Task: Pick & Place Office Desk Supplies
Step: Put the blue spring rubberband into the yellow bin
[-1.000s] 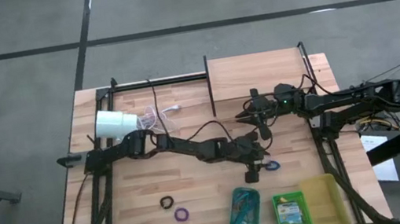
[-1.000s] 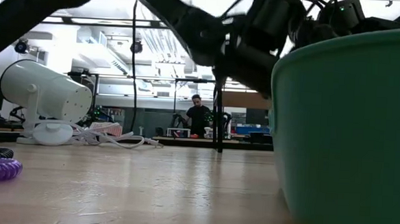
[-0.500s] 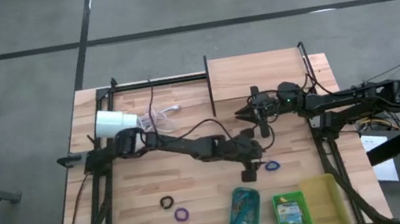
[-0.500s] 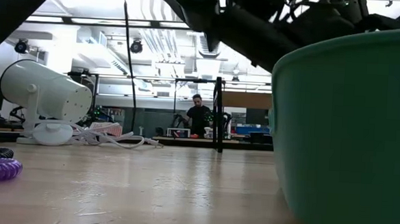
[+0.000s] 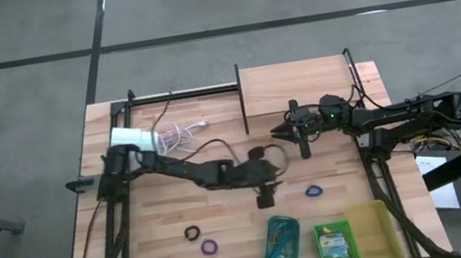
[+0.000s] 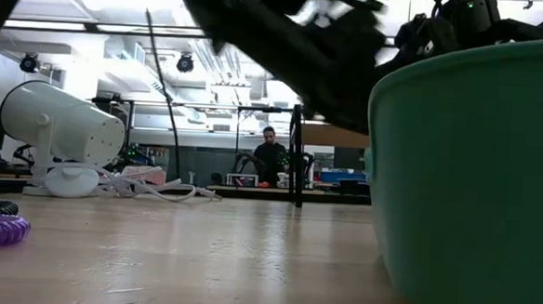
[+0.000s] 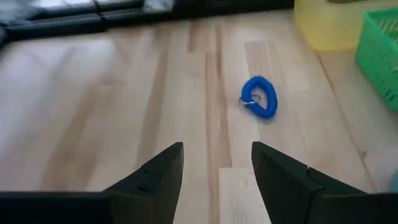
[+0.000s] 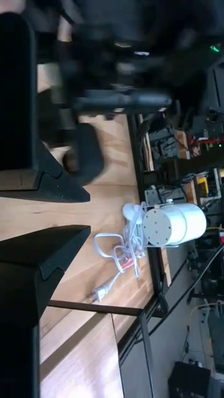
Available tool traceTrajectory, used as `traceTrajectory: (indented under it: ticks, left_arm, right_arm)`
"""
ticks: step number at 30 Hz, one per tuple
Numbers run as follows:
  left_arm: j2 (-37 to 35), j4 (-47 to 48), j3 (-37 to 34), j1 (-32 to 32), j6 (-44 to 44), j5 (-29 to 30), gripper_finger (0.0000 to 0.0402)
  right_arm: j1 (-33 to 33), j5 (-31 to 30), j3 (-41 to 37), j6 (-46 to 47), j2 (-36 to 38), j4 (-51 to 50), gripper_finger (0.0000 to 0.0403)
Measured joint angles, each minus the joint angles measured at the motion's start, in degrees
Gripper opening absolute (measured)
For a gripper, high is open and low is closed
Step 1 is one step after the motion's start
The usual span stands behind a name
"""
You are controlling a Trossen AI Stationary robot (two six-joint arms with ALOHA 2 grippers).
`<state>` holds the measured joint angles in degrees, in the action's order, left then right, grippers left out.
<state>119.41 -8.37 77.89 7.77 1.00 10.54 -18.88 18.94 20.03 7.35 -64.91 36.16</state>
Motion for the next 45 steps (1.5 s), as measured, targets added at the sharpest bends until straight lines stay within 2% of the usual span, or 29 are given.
traceTrajectory:
  ticks: [4, 8, 14, 18, 24, 45]
  left_arm:
    - [-8.4, -13.5, -13.4, 0.9, 1.5, 0.9, 0.0197]
    - [-16.6, -25.4, -26.9, 1.1, 4.1, -2.3, 0.0197]
    - [-30.9, -27.6, -41.3, 1.1, 3.2, -4.1, 0.0197]
    - [-37.9, -28.9, -47.4, 1.1, 2.0, -4.1, 0.0197]
    - [-42.1, -30.0, -52.2, 1.1, 1.7, -4.1, 0.0197]
    - [-42.5, -29.5, -51.7, 1.1, 2.0, -2.6, 0.0197]
  right_arm:
    - [0.0, 0.0, 0.0, 0.0, -0.1, -0.5, 0.0068]
    - [0.0, 0.0, 0.1, 0.1, -0.1, -0.9, 0.0068]
    - [0.0, 0.0, 0.0, 0.0, -0.1, -1.8, 0.0068]
    - [0.0, 0.0, 0.0, 0.0, -0.1, -2.7, 0.0068]
    - [0.0, 0.0, 0.0, 0.1, -0.2, -3.1, 0.0068]
    - [0.0, 0.0, 0.0, 0.1, -0.4, -3.0, 0.0068]
